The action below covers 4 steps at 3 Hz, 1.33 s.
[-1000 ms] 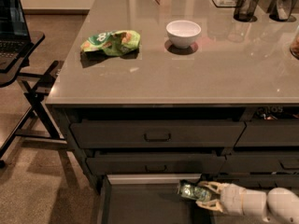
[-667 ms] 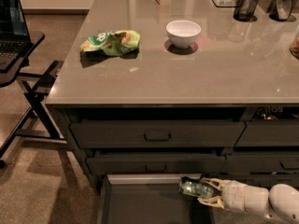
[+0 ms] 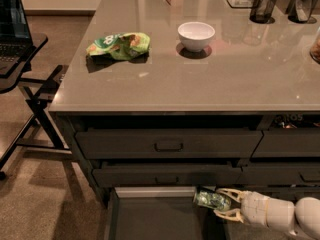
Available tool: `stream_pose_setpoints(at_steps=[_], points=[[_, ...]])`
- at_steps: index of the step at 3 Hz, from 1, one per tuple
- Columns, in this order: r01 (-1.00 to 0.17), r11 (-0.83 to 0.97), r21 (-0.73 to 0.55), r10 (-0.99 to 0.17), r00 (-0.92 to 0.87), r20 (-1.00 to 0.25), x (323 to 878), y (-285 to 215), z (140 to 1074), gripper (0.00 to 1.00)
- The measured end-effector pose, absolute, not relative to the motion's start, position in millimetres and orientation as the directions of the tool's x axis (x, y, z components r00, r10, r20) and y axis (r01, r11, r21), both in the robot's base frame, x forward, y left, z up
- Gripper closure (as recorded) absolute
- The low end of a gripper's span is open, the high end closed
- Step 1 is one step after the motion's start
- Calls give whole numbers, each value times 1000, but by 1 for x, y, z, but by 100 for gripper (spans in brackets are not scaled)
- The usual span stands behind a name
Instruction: Pick green can from bottom drawer and place on counter
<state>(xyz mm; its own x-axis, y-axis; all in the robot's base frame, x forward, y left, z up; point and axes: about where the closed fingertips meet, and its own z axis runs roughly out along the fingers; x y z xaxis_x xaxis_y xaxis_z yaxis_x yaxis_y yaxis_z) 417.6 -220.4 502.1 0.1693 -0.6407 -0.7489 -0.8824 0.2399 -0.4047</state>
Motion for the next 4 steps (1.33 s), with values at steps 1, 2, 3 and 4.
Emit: stream_pose_setpoints(at_steps=[1, 2, 3, 4], points=[[-849, 179, -497, -639, 284, -715, 399, -209, 575, 100], [-787, 48, -615, -693, 417, -588, 382, -184, 654, 100], [-714, -104, -692, -721, 534, -443, 379, -156, 733, 100], [-669, -171, -723, -707, 595, -383, 391, -148, 792, 100]])
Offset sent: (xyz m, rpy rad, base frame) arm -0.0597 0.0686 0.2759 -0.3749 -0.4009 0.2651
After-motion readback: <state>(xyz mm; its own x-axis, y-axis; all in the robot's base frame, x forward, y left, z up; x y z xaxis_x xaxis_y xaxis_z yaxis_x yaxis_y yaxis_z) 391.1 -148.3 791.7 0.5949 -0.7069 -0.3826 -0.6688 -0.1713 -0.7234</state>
